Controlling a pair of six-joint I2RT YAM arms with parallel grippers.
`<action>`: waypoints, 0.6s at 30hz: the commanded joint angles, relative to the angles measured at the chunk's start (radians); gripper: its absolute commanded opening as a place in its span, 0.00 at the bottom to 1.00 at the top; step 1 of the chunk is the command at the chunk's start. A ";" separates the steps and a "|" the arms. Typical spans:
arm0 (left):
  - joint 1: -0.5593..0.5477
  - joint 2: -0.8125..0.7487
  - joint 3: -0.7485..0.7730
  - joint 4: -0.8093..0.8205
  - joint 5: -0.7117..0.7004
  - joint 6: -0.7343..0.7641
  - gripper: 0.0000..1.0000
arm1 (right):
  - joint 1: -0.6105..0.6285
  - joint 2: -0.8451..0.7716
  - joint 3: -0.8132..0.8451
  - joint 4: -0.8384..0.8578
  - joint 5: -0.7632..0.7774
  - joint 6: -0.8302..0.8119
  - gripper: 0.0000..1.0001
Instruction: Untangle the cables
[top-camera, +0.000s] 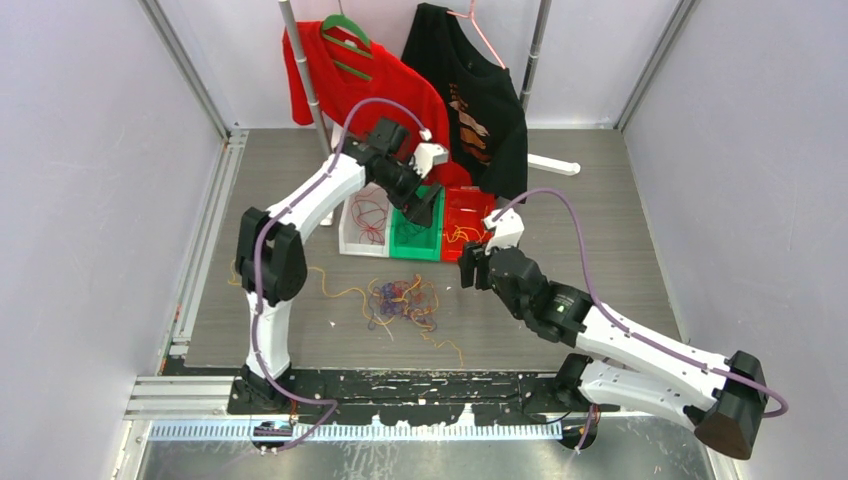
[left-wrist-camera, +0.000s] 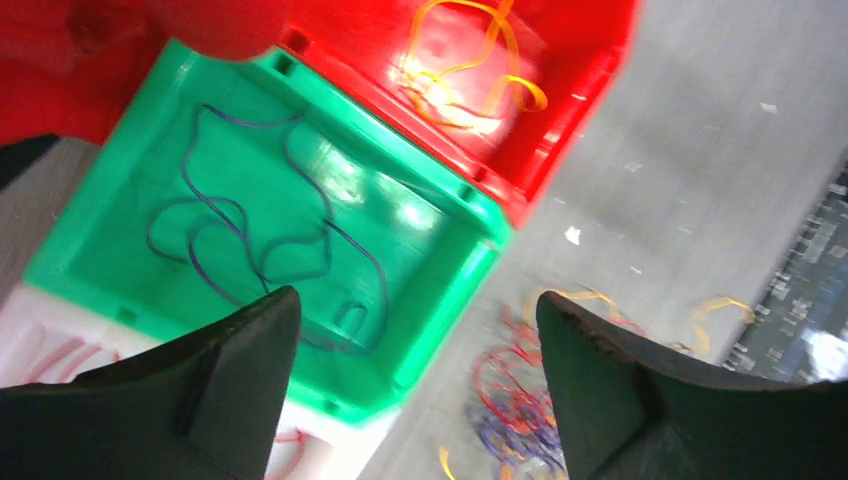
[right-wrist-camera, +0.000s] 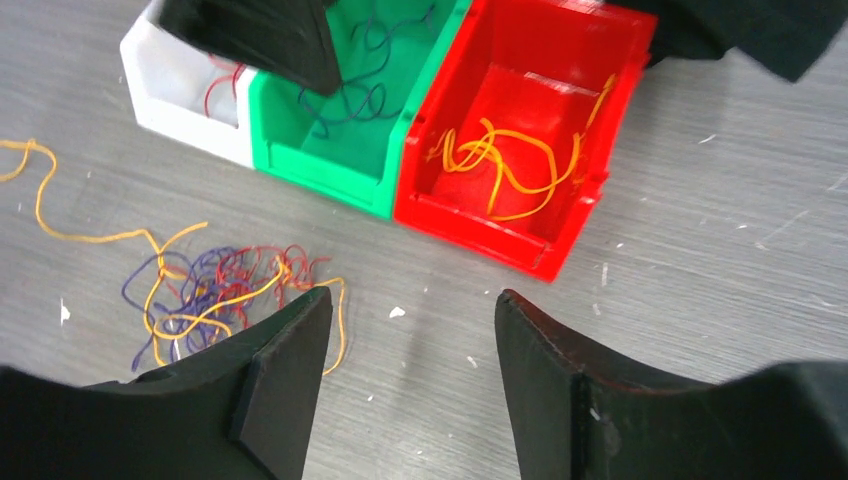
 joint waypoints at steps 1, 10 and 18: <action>0.001 -0.208 0.035 -0.154 0.134 -0.055 0.93 | -0.004 0.071 -0.001 0.062 -0.126 0.039 0.67; -0.009 -0.488 -0.363 -0.207 0.230 -0.012 0.92 | -0.004 0.169 -0.040 0.165 -0.119 0.156 0.65; -0.163 -0.528 -0.616 -0.057 0.091 0.009 0.93 | -0.005 0.088 -0.080 0.097 -0.052 0.237 0.62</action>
